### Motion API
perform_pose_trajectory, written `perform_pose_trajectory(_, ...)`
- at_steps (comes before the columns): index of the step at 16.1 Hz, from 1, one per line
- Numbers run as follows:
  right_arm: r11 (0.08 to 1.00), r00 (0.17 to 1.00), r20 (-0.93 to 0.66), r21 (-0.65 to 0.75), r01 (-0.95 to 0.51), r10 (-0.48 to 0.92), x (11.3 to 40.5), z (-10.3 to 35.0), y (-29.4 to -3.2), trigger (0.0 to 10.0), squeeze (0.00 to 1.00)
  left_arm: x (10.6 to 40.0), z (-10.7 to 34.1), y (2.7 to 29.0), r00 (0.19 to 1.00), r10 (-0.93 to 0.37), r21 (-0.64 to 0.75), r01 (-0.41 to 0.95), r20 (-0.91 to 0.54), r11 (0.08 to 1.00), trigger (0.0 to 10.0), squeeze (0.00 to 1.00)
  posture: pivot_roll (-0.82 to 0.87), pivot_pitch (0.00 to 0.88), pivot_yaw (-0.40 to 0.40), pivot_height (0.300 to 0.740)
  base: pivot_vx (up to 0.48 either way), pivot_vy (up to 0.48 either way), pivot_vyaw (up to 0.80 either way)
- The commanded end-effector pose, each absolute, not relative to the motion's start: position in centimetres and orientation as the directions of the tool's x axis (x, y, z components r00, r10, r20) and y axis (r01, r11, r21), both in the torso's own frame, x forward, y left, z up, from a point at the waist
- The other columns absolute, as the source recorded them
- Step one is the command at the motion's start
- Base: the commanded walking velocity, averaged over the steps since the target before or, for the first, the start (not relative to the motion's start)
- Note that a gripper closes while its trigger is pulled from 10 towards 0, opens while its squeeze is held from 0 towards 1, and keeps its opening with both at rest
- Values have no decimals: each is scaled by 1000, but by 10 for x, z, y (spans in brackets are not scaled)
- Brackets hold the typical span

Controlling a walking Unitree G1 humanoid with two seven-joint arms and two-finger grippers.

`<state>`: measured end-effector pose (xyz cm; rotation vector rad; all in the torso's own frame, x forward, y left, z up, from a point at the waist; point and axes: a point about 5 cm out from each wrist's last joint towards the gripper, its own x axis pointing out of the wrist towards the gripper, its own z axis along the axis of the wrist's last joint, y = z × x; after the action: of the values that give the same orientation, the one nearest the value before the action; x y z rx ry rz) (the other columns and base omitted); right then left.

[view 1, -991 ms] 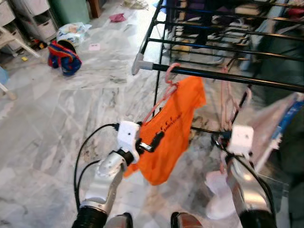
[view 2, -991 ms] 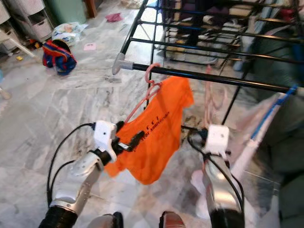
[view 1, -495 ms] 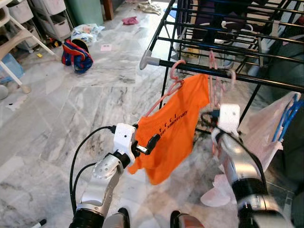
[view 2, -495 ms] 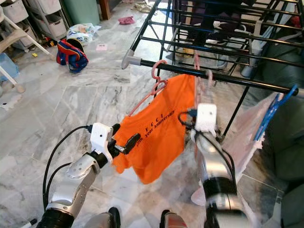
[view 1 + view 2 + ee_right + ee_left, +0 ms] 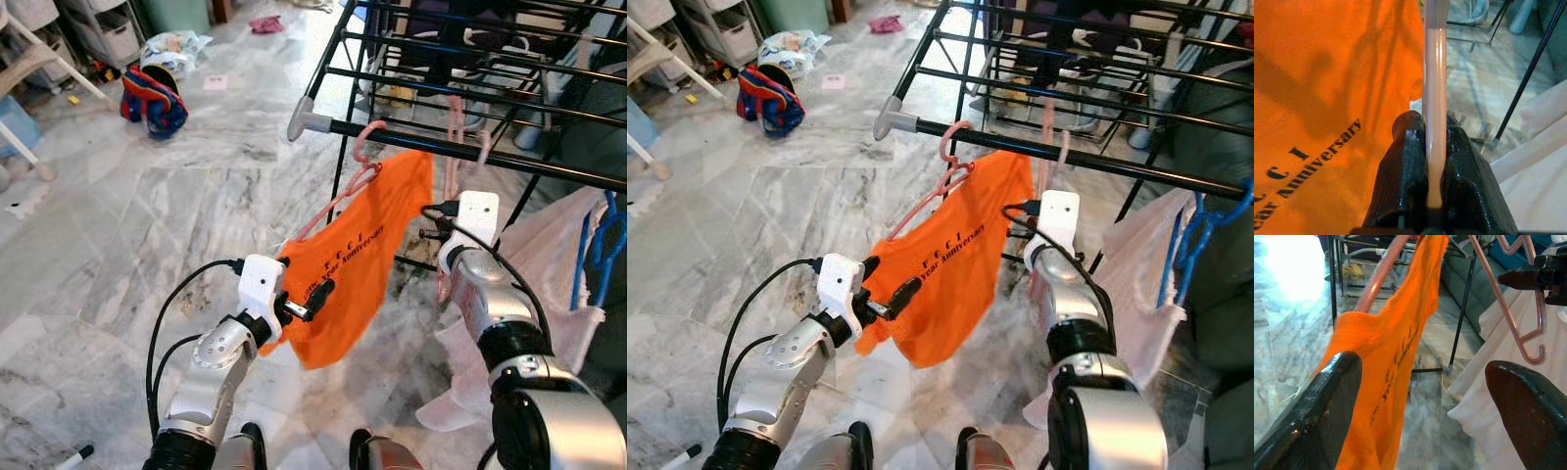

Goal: Hang hanger

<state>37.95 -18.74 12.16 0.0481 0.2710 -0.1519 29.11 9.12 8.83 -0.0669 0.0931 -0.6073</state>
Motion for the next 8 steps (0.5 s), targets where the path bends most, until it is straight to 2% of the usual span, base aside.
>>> perform_pose_trajectory(1, 980, 921, -349, 32, 194, -171, 374, 107, -195, 10000, 0, 289, 88, 92, 816, -573, -82, 568, -78, 819, 10000, 0, 22, 208, -4, 740, 0, 0, 0)
perform_pose_trajectory(2, 980, 915, -364, 32, 196, -172, 373, 103, -195, 10000, 0, 289, 87, 92, 814, -575, -80, 569, -86, 818, 10000, 0, 21, 209, -3, 740, 0, 0, 0)
perform_pose_trajectory(3, 979, 911, -378, 48, 198, -166, 372, 100, -195, 10000, 192, 289, 87, 92, 813, -576, -79, 570, -87, 818, 10000, 0, 21, 209, -3, 740, 0, 0, 0)
perform_pose_trajectory(5, 975, 903, -396, 69, 213, -169, 368, 93, -196, 10000, 1000, 289, 87, 92, 812, -576, -77, 571, -94, 817, 10000, 0, 21, 210, 0, 740, 0, 0, 0)
perform_pose_trajectory(8, 972, 901, -399, 85, 220, -170, 365, 88, -196, 10000, 1000, 289, 86, 92, 810, -578, -76, 573, -102, 816, 10000, 0, 19, 209, 3, 740, 0, 0, 0)
